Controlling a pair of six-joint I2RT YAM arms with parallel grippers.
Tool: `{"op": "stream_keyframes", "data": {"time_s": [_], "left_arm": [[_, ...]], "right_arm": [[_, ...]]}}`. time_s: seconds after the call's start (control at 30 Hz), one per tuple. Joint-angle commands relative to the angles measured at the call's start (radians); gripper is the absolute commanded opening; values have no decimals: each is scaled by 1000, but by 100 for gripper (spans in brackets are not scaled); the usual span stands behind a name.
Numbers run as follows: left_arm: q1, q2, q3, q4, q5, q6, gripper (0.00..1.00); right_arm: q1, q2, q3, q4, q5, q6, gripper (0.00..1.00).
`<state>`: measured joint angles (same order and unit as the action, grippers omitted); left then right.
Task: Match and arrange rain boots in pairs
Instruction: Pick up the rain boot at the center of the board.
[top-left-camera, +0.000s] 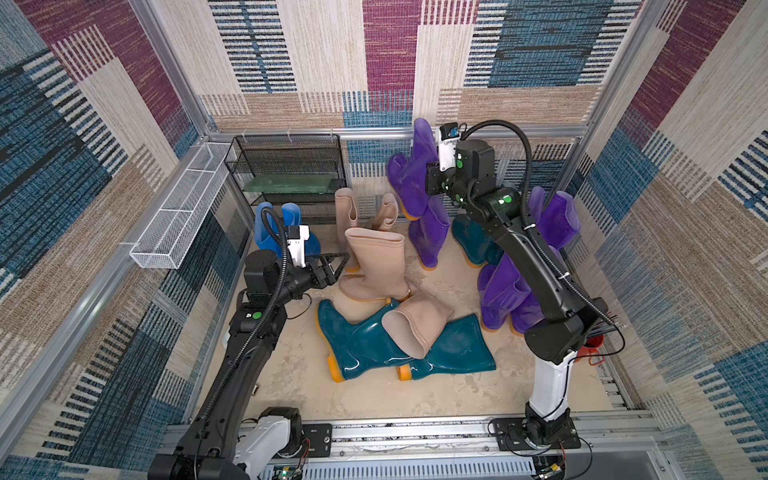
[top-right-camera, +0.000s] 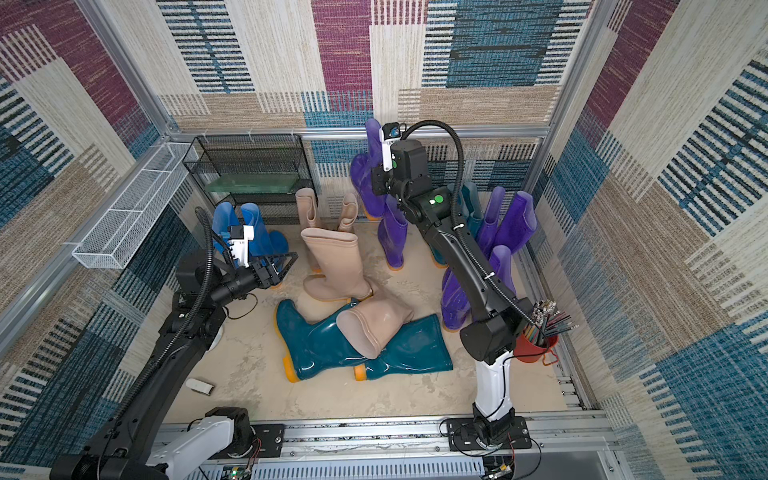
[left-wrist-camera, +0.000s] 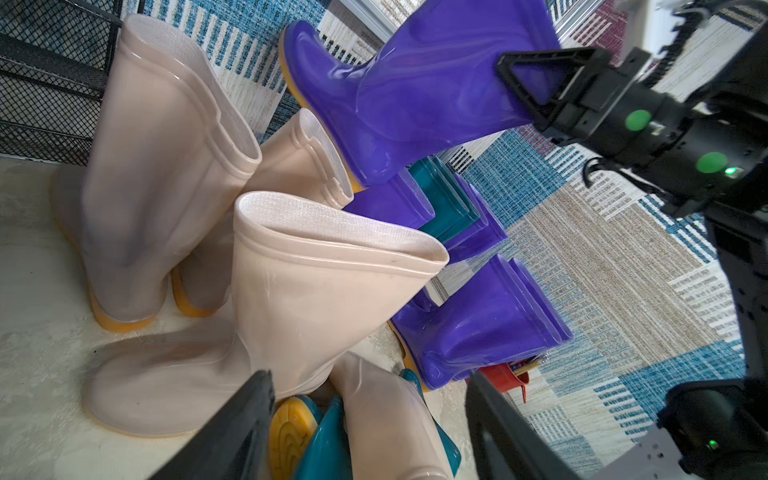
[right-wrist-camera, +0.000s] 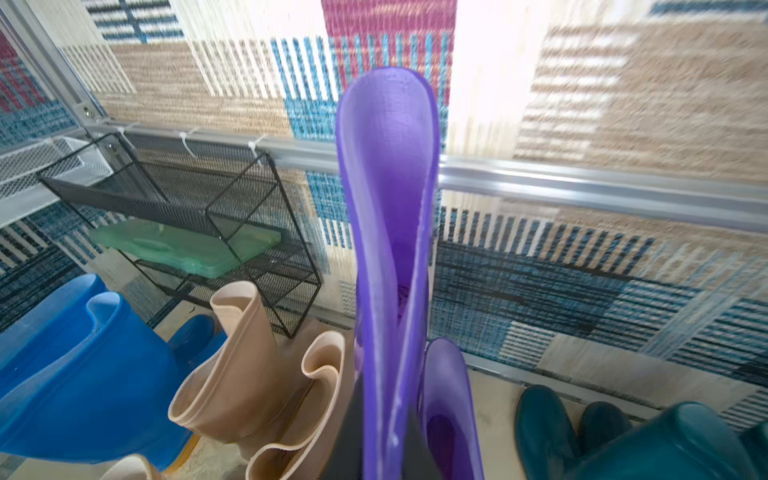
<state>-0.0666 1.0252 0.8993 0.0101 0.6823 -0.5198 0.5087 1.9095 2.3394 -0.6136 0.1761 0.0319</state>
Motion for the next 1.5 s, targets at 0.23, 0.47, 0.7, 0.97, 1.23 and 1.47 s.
{"op": "stream_keyframes", "data": {"time_s": [0.23, 0.47, 0.7, 0.97, 1.23, 1.47], "left_arm": [[2, -1, 0, 23, 3, 36, 75], [2, 5, -2, 37, 12, 25, 75], [1, 18, -2, 41, 23, 16, 75], [2, 26, -3, 46, 26, 12, 75], [2, 32, 0, 45, 35, 12, 75], [-138, -22, 215, -222, -43, 191, 72]], "right_arm": [[-55, -145, -17, 123, 108, -52, 0], [-119, -221, -113, 100, 48, -142, 0], [-160, -264, -210, 81, 37, -217, 0], [-190, -359, -311, 136, 42, -249, 0], [-180, -430, -334, 146, -118, -330, 0], [-127, -442, -276, 81, -140, -261, 0]]}}
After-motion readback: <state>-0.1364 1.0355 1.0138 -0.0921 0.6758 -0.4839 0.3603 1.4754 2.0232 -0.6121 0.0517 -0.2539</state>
